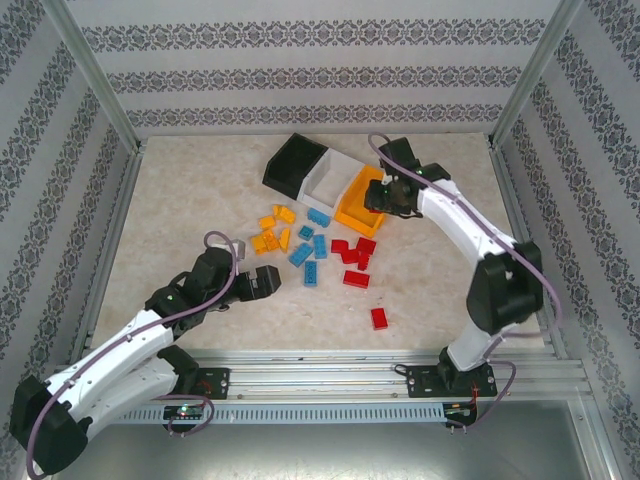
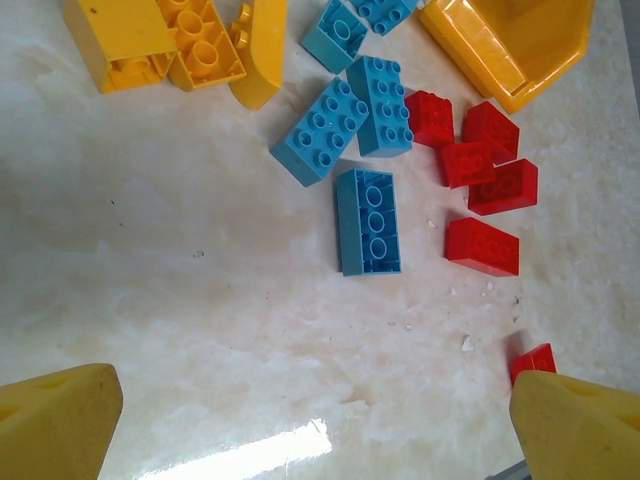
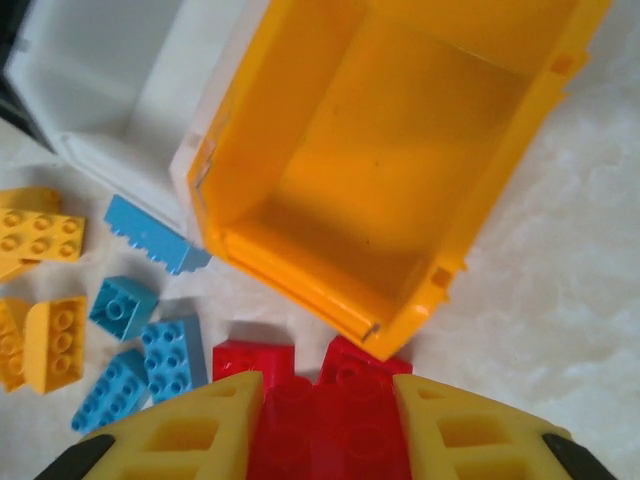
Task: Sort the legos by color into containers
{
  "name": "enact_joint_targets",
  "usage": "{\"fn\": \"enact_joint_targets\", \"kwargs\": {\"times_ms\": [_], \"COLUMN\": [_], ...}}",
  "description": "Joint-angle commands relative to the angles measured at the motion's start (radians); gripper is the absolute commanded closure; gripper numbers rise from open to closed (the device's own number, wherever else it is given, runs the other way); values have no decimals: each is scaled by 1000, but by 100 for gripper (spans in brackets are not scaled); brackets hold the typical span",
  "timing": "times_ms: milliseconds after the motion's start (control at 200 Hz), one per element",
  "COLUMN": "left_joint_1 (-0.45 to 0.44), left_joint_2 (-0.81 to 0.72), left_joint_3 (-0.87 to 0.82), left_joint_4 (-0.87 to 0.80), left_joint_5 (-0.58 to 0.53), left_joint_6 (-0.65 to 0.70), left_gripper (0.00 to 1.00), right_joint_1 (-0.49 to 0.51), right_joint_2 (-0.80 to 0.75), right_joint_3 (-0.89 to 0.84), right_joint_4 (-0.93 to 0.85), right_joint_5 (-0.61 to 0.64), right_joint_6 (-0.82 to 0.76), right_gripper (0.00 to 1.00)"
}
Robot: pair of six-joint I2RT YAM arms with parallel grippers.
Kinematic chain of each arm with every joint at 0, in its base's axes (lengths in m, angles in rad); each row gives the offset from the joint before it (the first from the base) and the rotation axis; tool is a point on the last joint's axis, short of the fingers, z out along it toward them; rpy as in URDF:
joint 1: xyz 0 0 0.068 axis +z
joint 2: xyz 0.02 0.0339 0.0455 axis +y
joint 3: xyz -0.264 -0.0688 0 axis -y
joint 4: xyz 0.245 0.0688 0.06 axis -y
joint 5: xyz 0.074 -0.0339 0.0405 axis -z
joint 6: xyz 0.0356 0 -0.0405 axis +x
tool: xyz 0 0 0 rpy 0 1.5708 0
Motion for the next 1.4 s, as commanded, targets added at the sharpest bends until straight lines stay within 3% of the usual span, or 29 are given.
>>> {"fn": "enact_joint_targets", "kwargs": {"times_ms": [0, 170, 430, 739, 904, 1119, 1394], "left_joint_1": [-11, -9, -8, -8, -8, -8, -9], "left_joint_2": [-19, -2, 18, 32, 37, 26, 22], "left_joint_3": [9, 35, 43, 38, 37, 21, 10], "left_joint_4": [-68, -99, -98, -74, -51, -22, 29], "left_joint_5": [9, 19, 15, 21, 40, 48, 67], "left_joint_6": [15, 33, 33, 14, 3, -19, -3], "left_gripper": [0, 0, 0, 0, 0, 0, 0], "right_joint_1": [-9, -9, -9, -15, -27, -34, 6], "right_joint_2": [106, 254, 331, 312, 259, 153, -229], "right_joint_3": [91, 189, 212, 214, 215, 197, -177], "right_joint_4": [-6, -22, -8, -19, -26, -64, -72], "right_joint_5": [-6, 5, -2, -7, -2, 9, 1], "right_joint_6": [-38, -57, -54, -59, -57, -73, -82], "right_gripper": [79, 79, 76, 58, 48, 45, 36]}}
